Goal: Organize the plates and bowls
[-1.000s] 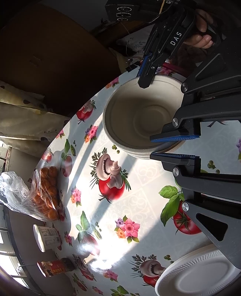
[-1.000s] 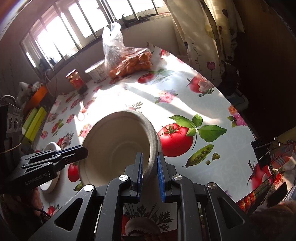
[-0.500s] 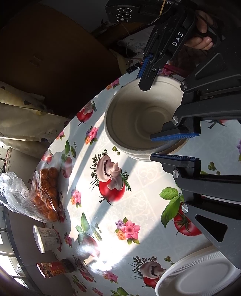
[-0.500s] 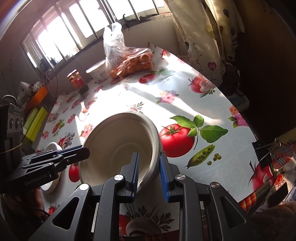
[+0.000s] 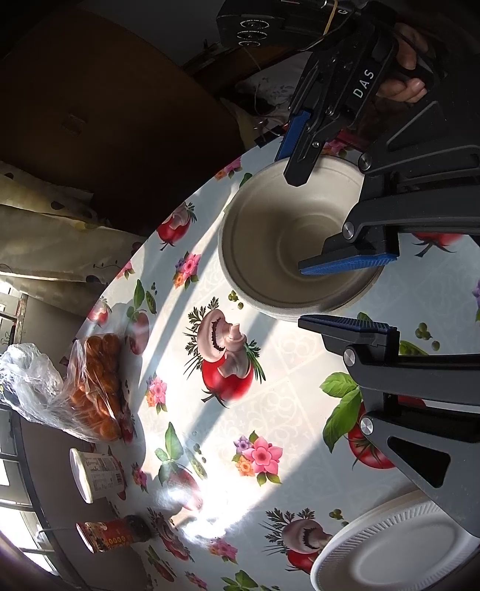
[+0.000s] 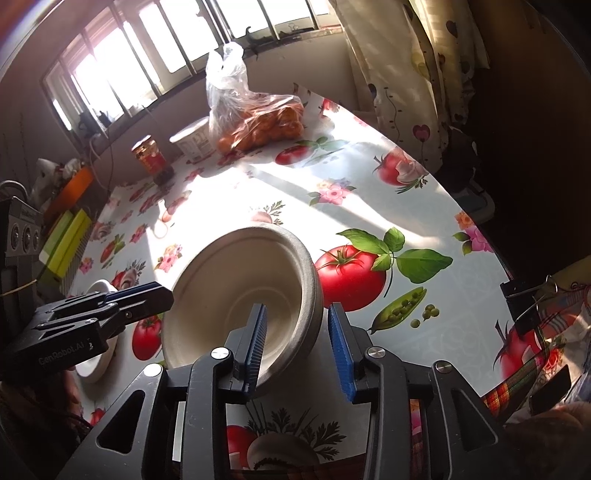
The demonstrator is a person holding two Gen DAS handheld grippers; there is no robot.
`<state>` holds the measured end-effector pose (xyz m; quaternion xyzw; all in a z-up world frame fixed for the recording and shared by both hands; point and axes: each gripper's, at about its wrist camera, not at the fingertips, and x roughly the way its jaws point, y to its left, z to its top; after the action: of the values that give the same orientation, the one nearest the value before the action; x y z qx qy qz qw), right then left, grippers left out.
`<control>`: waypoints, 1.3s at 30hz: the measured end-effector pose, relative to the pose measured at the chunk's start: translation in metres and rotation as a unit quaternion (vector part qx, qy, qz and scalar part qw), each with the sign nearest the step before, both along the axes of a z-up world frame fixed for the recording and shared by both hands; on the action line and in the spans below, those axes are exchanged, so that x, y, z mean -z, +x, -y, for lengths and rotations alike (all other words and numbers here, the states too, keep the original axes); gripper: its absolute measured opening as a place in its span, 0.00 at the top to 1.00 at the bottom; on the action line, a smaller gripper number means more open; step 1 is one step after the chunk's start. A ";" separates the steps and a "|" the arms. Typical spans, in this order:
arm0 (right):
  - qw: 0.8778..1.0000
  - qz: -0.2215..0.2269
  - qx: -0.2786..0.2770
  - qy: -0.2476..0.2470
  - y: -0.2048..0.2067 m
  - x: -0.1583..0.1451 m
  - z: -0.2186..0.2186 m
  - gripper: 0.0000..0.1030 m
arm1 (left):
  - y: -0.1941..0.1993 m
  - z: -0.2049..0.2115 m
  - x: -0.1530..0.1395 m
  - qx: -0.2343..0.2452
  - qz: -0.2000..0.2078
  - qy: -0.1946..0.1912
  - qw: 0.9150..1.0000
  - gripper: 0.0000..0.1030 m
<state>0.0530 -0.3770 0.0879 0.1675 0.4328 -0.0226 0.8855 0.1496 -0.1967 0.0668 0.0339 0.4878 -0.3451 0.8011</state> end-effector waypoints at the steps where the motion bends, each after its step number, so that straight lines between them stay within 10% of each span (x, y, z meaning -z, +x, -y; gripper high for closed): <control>1: 1.000 0.000 0.001 -0.002 -0.001 0.000 0.000 0.66 | 0.000 0.000 0.000 -0.001 -0.001 0.000 1.000 0.77; 39: 0.996 0.043 0.007 0.072 -0.016 0.008 0.023 0.62 | -0.002 -0.003 0.011 -0.003 -0.008 -0.017 1.000 0.77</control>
<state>0.0373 -0.4002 0.0802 0.2351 0.3936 0.0097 0.8886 0.1476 -0.1935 0.0559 0.0157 0.4879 -0.3513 0.7989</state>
